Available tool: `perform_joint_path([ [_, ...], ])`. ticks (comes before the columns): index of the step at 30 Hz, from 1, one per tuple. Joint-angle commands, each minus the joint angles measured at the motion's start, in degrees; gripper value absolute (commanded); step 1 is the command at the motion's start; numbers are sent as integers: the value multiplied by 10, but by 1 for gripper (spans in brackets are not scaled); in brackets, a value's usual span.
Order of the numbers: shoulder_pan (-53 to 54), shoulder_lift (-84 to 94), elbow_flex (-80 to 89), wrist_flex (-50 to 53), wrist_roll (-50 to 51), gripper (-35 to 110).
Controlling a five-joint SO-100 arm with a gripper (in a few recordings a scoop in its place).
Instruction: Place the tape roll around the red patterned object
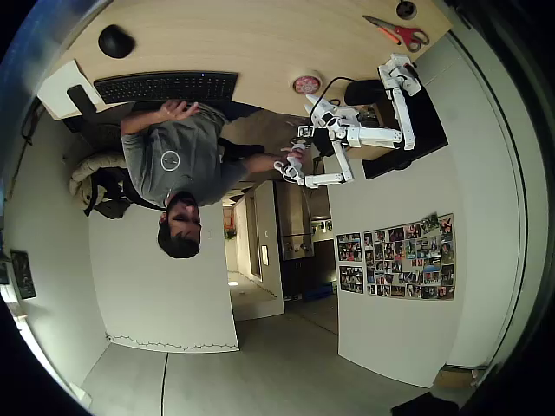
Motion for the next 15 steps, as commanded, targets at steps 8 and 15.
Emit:
perform_joint_path([
  [8, 84, 35, -185, 241, -138, 50],
  [15, 145, 137, -186, 330, -184, 49],
])
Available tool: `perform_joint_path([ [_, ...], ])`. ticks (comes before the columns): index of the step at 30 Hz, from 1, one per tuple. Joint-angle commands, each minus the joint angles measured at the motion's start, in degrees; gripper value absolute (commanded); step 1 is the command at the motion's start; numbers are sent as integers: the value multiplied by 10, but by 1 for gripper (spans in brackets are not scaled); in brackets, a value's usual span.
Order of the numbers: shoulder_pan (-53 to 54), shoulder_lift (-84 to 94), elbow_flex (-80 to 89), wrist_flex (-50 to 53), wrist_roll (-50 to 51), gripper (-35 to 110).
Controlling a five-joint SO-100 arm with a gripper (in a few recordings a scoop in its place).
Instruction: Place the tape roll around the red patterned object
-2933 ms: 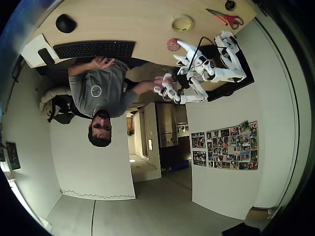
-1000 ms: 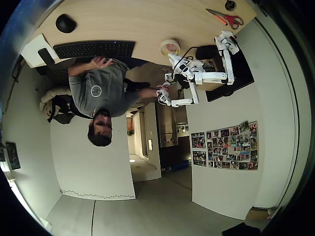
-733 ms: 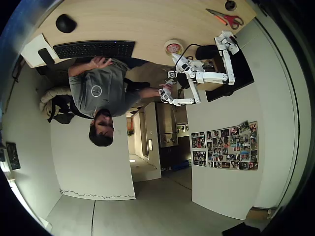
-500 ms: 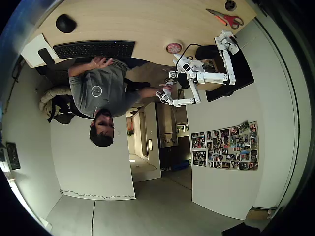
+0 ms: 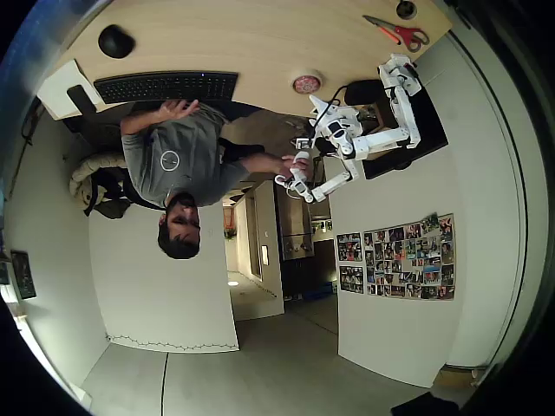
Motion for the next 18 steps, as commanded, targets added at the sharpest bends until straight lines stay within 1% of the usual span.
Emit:
perform_joint_path([
  [1, 15, 101, 36, 23, -14, 49],
  [6, 48, 225, 178, 6, 1, 48],
  [9, 69, 290, 236, -3, -4, 48],
  [12, 79, 322, 265, -18, -13, 48],
  [18, 78, 314, 269, -38, -16, 48],
])
